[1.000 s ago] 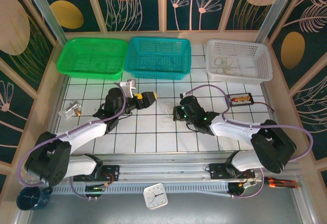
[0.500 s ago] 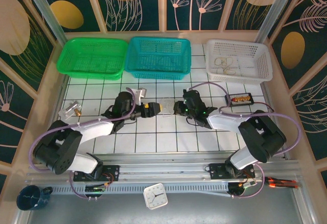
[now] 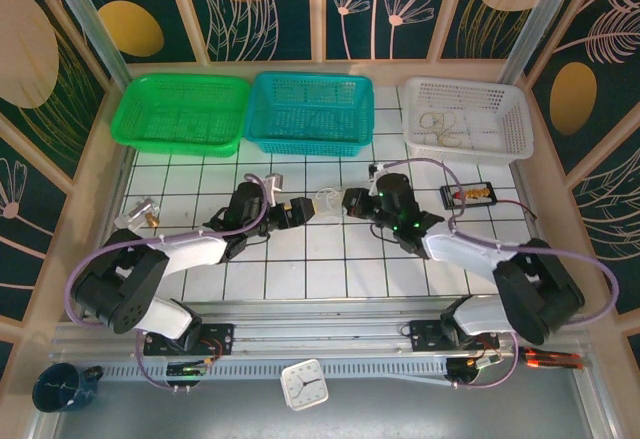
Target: Untangle the cables
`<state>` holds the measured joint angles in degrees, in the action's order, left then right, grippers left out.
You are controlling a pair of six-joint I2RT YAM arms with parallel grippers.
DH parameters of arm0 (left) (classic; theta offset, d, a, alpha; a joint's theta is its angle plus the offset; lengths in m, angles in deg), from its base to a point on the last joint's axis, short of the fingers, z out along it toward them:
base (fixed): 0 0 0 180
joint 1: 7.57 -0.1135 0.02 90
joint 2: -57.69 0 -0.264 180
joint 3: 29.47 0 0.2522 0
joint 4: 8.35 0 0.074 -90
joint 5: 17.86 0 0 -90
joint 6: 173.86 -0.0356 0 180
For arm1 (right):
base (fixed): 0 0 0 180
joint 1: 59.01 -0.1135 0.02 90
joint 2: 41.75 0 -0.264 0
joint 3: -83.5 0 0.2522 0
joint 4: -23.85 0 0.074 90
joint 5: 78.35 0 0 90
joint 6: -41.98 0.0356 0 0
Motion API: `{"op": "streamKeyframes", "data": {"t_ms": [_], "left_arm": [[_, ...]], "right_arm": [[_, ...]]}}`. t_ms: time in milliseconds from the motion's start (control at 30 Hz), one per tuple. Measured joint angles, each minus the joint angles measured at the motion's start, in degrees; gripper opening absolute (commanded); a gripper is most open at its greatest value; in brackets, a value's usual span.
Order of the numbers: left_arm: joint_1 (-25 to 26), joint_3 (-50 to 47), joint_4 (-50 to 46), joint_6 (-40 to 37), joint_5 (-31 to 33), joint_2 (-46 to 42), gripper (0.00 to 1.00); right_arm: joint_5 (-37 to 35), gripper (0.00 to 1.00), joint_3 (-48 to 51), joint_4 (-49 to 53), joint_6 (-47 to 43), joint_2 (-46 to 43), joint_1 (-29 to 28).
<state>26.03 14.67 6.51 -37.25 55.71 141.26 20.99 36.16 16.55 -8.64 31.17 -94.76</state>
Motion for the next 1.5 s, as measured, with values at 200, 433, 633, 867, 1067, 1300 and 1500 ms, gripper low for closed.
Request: {"op": "streamKeyframes", "data": {"t_ms": [200, 433, 633, 867, 1067, 1300, 1500], "left_arm": [[-2.1, -0.7, 3.9, 5.1, 0.3, -0.8, 0.95], [-3.7, -1.1, 8.3, 8.2, -2.9, -0.9, 0.92], [-3.7, -1.1, 9.1, 7.6, -6.2, -0.6, 0.79], [-3.7, -1.0, 11.0, 5.8, -10.7, 2.8, 0.73], [-3.3, -1.0, 13.4, 5.8, -12.2, 5.1, 0.72], [-0.3, -0.9, 18.1, 6.2, -12.6, 7.8, 0.69], [0.6, -1.2, 22.6, 8.1, -12.1, 9.6, 0.59]], "right_arm": [[3.4, 0.0, 0.0, -1.2, 0.0, -4.8, 2.4], [6.4, 0.0, 0.0, -1.3, 0.2, -5.7, 3.5], [8.1, 0.0, -0.5, -2.0, 1.7, -5.9, 3.5], [9.2, 0.0, -0.9, -3.2, 3.4, -6.3, 3.5], [9.9, 0.0, -1.2, -3.6, 5.0, -7.0, 3.5], [8.9, 0.0, -2.0, -4.1, 6.0, -7.1, 1.8], [7.2, 0.0, -2.0, -4.3, 6.4, -7.2, -0.7]]}}
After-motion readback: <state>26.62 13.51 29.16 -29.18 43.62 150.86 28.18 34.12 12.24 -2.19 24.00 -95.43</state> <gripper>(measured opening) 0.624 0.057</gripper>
